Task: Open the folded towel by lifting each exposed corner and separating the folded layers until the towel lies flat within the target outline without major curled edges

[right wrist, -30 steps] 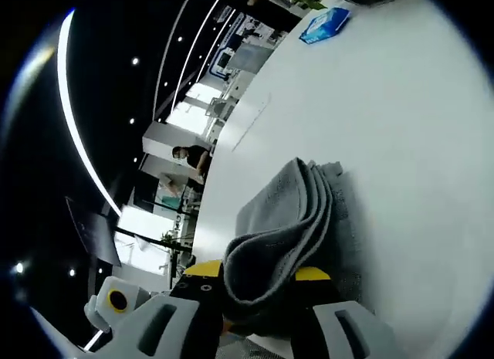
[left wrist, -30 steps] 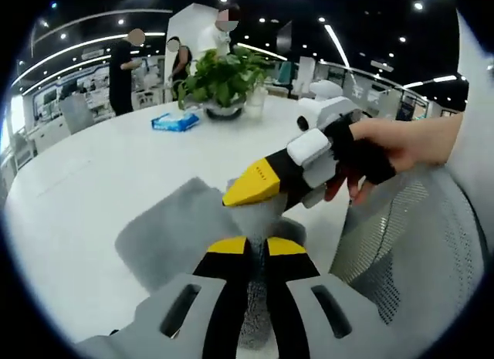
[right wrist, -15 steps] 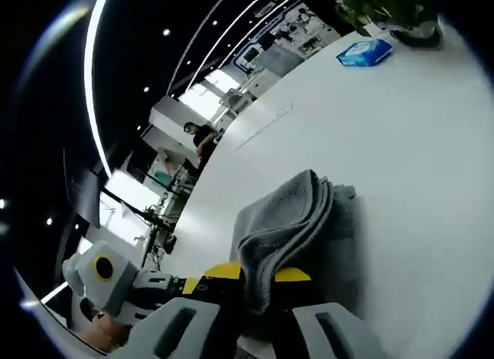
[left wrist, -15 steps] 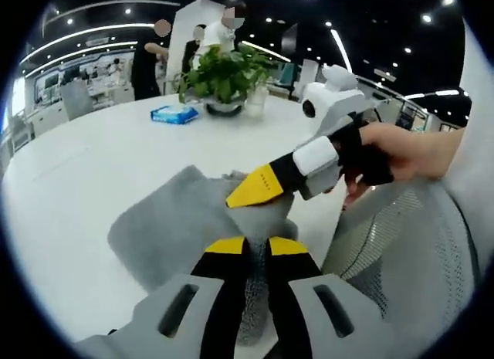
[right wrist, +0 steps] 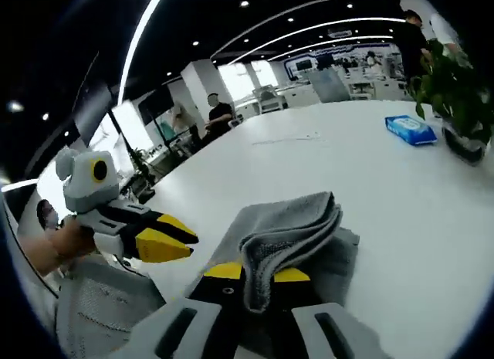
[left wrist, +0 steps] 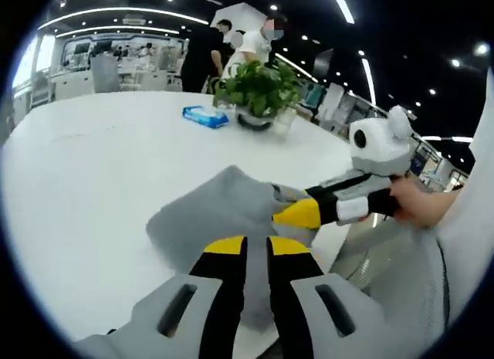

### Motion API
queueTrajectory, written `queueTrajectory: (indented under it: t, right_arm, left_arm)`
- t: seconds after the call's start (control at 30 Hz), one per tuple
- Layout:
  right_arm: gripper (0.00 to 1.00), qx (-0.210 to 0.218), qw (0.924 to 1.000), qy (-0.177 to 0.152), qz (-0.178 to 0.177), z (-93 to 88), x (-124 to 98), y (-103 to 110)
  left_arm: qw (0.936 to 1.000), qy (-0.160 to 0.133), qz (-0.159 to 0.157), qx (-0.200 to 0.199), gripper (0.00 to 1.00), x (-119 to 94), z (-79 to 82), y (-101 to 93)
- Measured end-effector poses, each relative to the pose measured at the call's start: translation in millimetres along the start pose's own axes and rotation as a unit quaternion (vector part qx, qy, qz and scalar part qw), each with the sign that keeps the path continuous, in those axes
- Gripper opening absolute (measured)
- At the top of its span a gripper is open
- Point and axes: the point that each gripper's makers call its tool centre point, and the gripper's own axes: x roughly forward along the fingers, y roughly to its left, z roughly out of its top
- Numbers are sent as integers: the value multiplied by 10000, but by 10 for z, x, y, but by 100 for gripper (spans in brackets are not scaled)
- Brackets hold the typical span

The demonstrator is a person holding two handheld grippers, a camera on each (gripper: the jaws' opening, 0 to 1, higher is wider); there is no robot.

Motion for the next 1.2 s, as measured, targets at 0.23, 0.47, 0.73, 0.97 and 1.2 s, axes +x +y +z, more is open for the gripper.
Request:
queueTrajectory:
  t: [0.23, 0.47, 0.73, 0.97, 1.2]
  right_arm:
    - [6, -1356, 9907, 126, -67, -23, 24, 109]
    - [6, -3074, 9514, 155, -121, -29, 15, 251]
    - [6, -4089, 9118, 312, -201, -97, 37, 300]
    - [6, -4482, 8926, 428, -226, -137, 53, 292]
    - [6, -4720, 8803, 435, -222, -134, 54, 317]
  left_arm:
    - [10000, 53, 70, 17, 10, 170, 73, -16]
    - [9990, 420, -42, -169, 10, 340, 27, -65]
    - [9981, 599, -77, -119, 10, 386, 118, -35]
    - [9969, 732, -24, -278, 13, 427, 100, -17]
    - [9979, 503, 88, -392, 24, 373, 262, 22]
